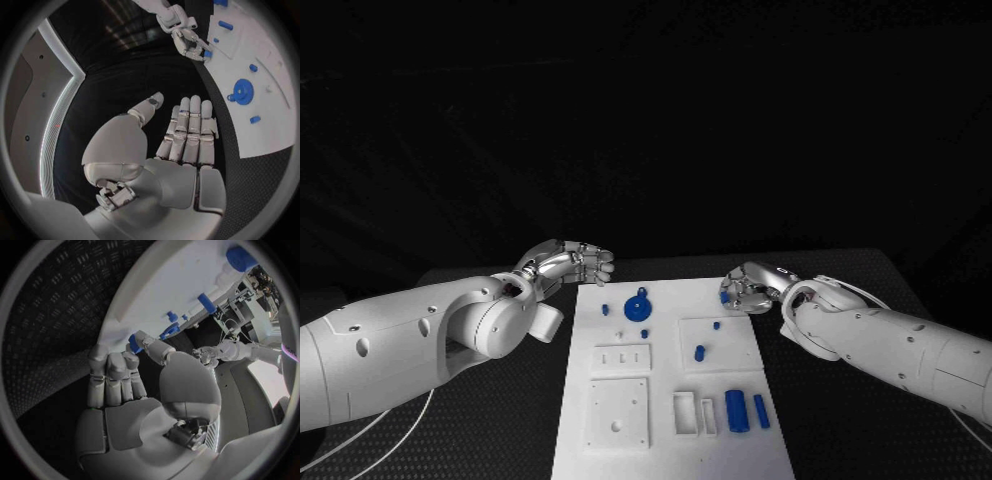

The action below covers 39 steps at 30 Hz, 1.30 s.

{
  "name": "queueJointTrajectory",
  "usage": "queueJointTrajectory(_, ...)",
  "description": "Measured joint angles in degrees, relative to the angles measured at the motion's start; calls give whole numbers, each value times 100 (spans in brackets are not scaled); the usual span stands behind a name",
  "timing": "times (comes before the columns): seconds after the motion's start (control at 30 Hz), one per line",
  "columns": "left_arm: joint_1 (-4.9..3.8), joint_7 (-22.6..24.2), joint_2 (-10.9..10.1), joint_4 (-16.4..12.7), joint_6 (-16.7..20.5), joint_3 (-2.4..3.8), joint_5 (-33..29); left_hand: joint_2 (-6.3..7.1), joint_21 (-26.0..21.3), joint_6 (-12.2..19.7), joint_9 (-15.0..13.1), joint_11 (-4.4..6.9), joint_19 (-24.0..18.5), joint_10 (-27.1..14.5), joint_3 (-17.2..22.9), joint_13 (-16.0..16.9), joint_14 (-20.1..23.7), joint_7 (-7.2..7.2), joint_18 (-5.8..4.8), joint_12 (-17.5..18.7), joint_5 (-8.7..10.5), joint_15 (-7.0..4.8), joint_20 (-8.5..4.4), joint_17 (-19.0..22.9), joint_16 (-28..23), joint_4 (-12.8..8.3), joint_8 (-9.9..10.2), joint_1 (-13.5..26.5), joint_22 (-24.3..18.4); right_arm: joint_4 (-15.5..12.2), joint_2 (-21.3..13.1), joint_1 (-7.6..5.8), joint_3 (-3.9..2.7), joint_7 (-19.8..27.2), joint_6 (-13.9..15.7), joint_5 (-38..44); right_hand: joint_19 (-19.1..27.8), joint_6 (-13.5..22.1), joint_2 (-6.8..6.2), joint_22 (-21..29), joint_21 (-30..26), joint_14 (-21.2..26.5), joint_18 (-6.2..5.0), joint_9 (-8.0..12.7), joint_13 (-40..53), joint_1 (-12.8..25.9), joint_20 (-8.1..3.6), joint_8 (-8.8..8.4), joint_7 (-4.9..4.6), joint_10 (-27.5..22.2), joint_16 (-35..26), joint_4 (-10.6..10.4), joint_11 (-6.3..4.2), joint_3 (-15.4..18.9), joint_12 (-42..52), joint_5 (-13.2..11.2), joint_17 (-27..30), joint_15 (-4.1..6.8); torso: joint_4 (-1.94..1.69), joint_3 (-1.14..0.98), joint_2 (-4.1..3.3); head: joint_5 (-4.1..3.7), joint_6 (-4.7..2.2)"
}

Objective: Assemble the parts on the task board

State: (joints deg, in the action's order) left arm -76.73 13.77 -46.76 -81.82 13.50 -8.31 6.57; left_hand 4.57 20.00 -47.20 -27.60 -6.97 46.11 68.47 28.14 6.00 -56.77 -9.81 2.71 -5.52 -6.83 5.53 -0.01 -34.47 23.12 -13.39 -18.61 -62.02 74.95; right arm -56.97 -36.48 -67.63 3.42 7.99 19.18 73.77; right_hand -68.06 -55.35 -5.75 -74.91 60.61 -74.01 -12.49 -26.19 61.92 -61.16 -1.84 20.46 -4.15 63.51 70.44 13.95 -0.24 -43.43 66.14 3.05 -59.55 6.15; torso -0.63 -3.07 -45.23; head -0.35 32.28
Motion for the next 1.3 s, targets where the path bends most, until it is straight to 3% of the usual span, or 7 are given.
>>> queueJointTrajectory(0.1,-11,-118,24,31,-45,2,157,-18,128,-173,-39,101,147,219,-67,65,-199,58,43,-94,8,-76,-78,-90,113,67,-71,153,0,-213,-34,-116,-10,-116,51,21,-1,-1,6,0,25,-3,-3,0,0,4,-1,0,1,18,0,12,-18,-31,0,0,-1,2,10,3,12,10,-18)
queueJointTrajectory(0.37,-66,-674,253,115,-141,2,684,44,841,-539,-51,463,766,988,-248,428,-912,232,51,-440,89,-527,-456,-579,802,248,-103,427,-1,-971,-70,-292,-8,-618,130,270,-43,-11,11,0,30,-31,-4,0,-13,-2,-40,0,12,39,1,59,-39,-78,0,-17,0,30,63,25,76,74,-54)
queueJointTrajectory(0.47,-74,-870,314,128,-163,3,856,72,1089,-592,-39,541,852,1096,-271,575,-1001,246,51,-507,92,-616,-543,-755,1047,271,-103,460,-1,-1174,-47,-328,-10,-787,133,389,-43,-14,11,0,30,-32,-3,0,-13,-2,-40,0,14,60,1,75,-59,-94,0,-17,0,30,81,36,120,107,-53)
queueJointTrajectory(0.7,-79,-1396,598,210,-166,-6,1149,166,1642,-580,37,586,896,1179,-309,989,-1086,234,30,-669,164,-773,-761,-1074,1598,478,102,641,-1,-1603,93,-353,-11,-1218,131,732,-52,-17,10,0,30,-50,-3,0,-18,-2,-33,0,17,60,1,87,-59,-114,-2,-17,1,47,107,52,212,192,-65)
queueJointTrajectory(0.87,-78,-1718,718,210,-170,-14,1303,277,1906,-539,62,618,910,1259,-386,1241,-1129,237,27,-850,378,-870,-790,-1178,1875,736,168,890,-2,-1808,189,-353,-10,-1436,137,928,-92,-18,10,0,29,-51,-15,0,-25,-2,-30,0,18,72,1,100,-70,-165,-2,-17,1,47,117,55,261,257,-54)
queueJointTrajectory(1.03,-77,-1928,799,209,-173,-33,1406,373,2083,-539,62,636,919,1291,-428,1435,-1131,237,27,-1017,378,-953,-800,-1260,2082,994,168,1091,-2,-1922,290,-352,-10,-1575,140,1069,-93,-20,-22,0,29,-51,-15,0,-25,29,-30,1,20,81,1,91,-79,-189,-2,28,2,46,121,52,286,299,-41)
queueJointTrajectory(1.3,-77,-2174,850,206,-178,-39,1562,389,2140,-519,58,650,919,1278,-419,1531,-1110,257,25,-1058,378,-974,-800,-1270,2124,1082,200,1107,-3,-2037,350,-351,-10,-1704,157,1193,-102,-34,-22,0,29,-71,-28,-1,-30,29,-21,0,34,81,1,101,-79,-210,-2,52,2,66,128,45,293,308,-40)
